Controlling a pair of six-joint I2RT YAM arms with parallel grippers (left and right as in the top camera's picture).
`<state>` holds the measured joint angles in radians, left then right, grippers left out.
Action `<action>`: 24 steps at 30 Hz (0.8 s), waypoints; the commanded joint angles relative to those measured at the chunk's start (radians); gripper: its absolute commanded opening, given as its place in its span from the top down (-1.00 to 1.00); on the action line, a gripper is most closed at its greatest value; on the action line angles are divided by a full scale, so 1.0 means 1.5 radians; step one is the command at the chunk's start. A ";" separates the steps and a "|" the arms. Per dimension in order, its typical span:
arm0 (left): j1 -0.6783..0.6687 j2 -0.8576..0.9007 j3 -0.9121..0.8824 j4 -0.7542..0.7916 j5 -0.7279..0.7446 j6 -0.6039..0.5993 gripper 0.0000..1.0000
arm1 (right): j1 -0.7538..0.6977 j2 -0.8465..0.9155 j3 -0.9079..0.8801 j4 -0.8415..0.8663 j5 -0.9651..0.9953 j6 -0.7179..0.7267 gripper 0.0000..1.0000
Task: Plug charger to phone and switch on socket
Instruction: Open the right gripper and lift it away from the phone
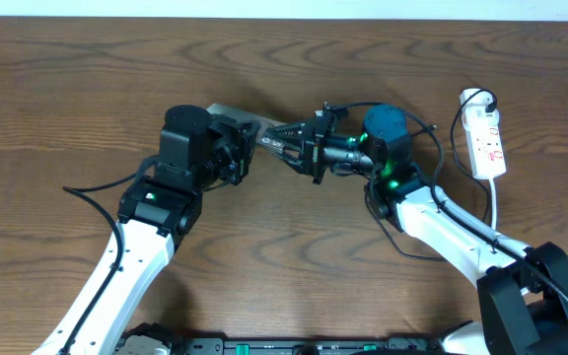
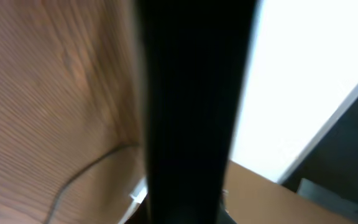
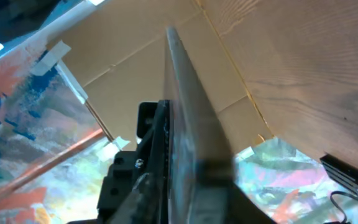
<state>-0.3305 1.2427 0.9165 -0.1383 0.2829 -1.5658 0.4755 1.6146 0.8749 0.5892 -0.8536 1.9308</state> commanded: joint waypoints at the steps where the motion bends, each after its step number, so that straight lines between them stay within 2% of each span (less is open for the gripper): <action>1: -0.001 -0.001 0.003 -0.007 -0.041 0.084 0.85 | 0.005 -0.009 0.008 -0.008 -0.014 -0.067 0.34; 3: -0.001 -0.001 0.003 -0.018 -0.056 0.106 0.85 | 0.005 -0.009 0.008 -0.012 -0.014 -0.090 0.29; 6: 0.000 -0.001 0.003 -0.025 -0.070 0.159 0.85 | 0.005 -0.009 0.008 -0.014 -0.014 -0.154 0.09; 9: 0.000 -0.001 0.003 -0.028 -0.077 0.247 0.85 | 0.005 -0.009 0.008 -0.024 -0.013 -0.255 -0.30; 11: 0.000 -0.001 0.003 -0.044 -0.077 0.298 0.85 | 0.005 -0.009 0.008 -0.041 -0.005 -0.358 -0.69; 13: 0.000 -0.001 0.003 -0.079 -0.077 0.321 0.85 | 0.004 -0.009 0.008 -0.080 0.028 -0.458 -0.96; 19: 0.000 -0.001 0.003 -0.202 -0.077 0.379 0.85 | -0.014 -0.010 0.009 -0.222 0.229 -0.666 -0.99; 24: 0.000 -0.001 0.003 -0.234 -0.061 0.398 0.85 | -0.042 -0.036 0.014 -0.307 0.367 -0.721 -0.99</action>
<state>-0.3302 1.2446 0.9150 -0.4923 0.1810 -1.0267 0.4381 1.6054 0.8787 0.1658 -0.5056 0.9928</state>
